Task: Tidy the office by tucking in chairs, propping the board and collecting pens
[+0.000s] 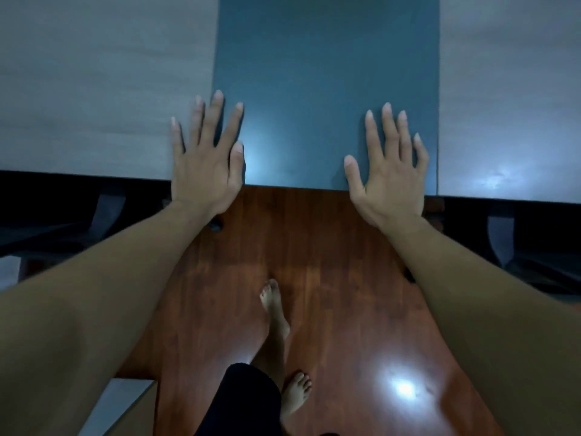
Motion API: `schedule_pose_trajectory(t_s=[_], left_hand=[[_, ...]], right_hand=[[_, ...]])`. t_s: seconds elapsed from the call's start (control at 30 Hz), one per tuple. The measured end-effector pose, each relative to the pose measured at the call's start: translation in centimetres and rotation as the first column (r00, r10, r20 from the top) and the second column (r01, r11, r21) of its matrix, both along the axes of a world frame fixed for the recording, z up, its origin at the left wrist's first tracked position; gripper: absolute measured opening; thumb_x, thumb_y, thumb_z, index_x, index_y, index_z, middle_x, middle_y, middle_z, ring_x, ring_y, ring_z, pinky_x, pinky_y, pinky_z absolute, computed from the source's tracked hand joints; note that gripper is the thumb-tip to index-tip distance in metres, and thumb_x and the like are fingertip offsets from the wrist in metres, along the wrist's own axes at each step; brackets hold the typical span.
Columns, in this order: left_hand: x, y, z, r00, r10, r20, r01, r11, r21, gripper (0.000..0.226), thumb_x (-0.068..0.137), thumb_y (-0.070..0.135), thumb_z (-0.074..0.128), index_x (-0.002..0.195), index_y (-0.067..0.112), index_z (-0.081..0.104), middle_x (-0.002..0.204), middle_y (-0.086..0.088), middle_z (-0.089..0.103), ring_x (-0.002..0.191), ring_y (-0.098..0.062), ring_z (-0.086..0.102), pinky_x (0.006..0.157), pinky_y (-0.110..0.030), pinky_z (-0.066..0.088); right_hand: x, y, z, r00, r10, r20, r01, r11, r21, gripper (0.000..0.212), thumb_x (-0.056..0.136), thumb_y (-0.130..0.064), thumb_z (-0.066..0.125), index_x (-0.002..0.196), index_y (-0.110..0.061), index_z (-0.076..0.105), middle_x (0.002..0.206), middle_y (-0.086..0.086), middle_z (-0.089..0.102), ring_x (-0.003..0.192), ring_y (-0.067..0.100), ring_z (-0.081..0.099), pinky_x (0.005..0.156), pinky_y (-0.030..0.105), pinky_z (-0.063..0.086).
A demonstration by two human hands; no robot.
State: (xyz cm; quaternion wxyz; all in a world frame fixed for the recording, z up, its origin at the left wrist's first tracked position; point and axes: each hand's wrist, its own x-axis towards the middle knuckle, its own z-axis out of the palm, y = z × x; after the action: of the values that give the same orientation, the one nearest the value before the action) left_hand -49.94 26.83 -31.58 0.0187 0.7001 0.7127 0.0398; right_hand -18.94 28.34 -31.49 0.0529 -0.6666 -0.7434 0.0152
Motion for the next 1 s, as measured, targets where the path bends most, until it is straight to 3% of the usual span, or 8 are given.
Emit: schedule_pose_trajectory(t_s=[0.4, 0.63, 0.77, 0.87, 0.93, 1.0], left_hand=[[-0.3, 0.7, 1.0, 0.999, 0.01, 0.053, -0.002, 0.989, -0.151, 0.065, 0.112, 0.041, 0.027, 0.17, 0.032, -0.001, 0.18, 0.003, -0.01, 0.167, -0.026, -0.005, 0.13, -0.065, 0.01], [-0.9, 1.0, 1.7, 0.993, -0.001, 0.114, 0.026, 0.975, -0.221, 0.064, 0.113, 0.046, 0.023, 0.169, 0.037, -0.008, 0.178, 0.008, -0.017, 0.166, -0.023, -0.013, 0.132, -0.06, 0.002], [-1.9, 1.8, 3.5, 0.985, -0.018, 0.169, 0.079, 0.93, -0.359, 0.071, 0.109, 0.053, 0.03, 0.168, 0.041, -0.008, 0.177, 0.012, -0.019, 0.165, -0.022, -0.017, 0.132, -0.056, 0.001], [-2.2, 3.4, 6.6, 0.963, 0.047, 0.264, 0.088, 0.874, -0.478, 0.074, 0.106, 0.053, 0.04, 0.17, 0.036, 0.007, 0.179, 0.008, -0.006, 0.166, -0.022, -0.004, 0.134, -0.05, 0.014], [-1.8, 4.1, 9.2, 0.939, 0.129, 0.319, 0.06, 0.851, -0.522, 0.07, 0.107, 0.051, 0.043, 0.169, 0.028, 0.021, 0.178, 0.001, 0.016, 0.164, -0.025, 0.018, 0.131, -0.045, 0.023], [-1.6, 3.9, 11.6, 0.932, 0.164, 0.325, 0.04, 0.841, -0.539, 0.069, 0.107, 0.049, 0.044, 0.169, 0.024, 0.025, 0.174, -0.008, 0.031, 0.158, -0.03, 0.033, 0.127, -0.044, 0.03]], right_hand=[[0.3, 0.9, 1.3, 0.993, -0.004, -0.115, -0.019, 0.979, -0.202, 0.078, 0.107, -0.06, 0.037, 0.169, -0.032, -0.003, 0.177, -0.008, -0.013, 0.163, 0.017, -0.013, 0.129, 0.057, 0.011], [0.4, 1.4, 1.8, 0.986, -0.015, -0.165, -0.036, 0.953, -0.3, 0.078, 0.107, -0.063, 0.035, 0.167, -0.039, -0.009, 0.175, -0.015, -0.02, 0.161, 0.013, -0.021, 0.131, 0.053, 0.001], [0.8, 2.2, 3.2, 0.976, -0.046, -0.215, -0.05, 0.907, -0.419, 0.081, 0.103, -0.066, 0.039, 0.164, -0.047, -0.011, 0.173, -0.021, -0.023, 0.159, 0.009, -0.026, 0.131, 0.049, -0.005], [0.8, 4.4, 5.2, 0.957, -0.16, -0.24, -0.008, 0.815, -0.579, 0.086, 0.097, -0.074, 0.042, 0.167, -0.042, 0.004, 0.176, -0.018, -0.007, 0.163, 0.012, -0.009, 0.131, 0.052, 0.008], [0.6, 5.7, 7.3, 0.904, -0.325, -0.276, 0.066, 0.746, -0.662, 0.103, 0.085, -0.087, 0.04, 0.168, -0.035, 0.01, 0.176, -0.012, 0.012, 0.164, 0.017, 0.01, 0.129, 0.055, 0.019], [0.5, 5.5, 9.4, 0.891, -0.359, -0.277, 0.087, 0.735, -0.672, 0.102, 0.087, -0.085, 0.042, 0.168, -0.03, 0.012, 0.175, -0.003, 0.023, 0.162, 0.021, 0.019, 0.129, 0.054, 0.022]])
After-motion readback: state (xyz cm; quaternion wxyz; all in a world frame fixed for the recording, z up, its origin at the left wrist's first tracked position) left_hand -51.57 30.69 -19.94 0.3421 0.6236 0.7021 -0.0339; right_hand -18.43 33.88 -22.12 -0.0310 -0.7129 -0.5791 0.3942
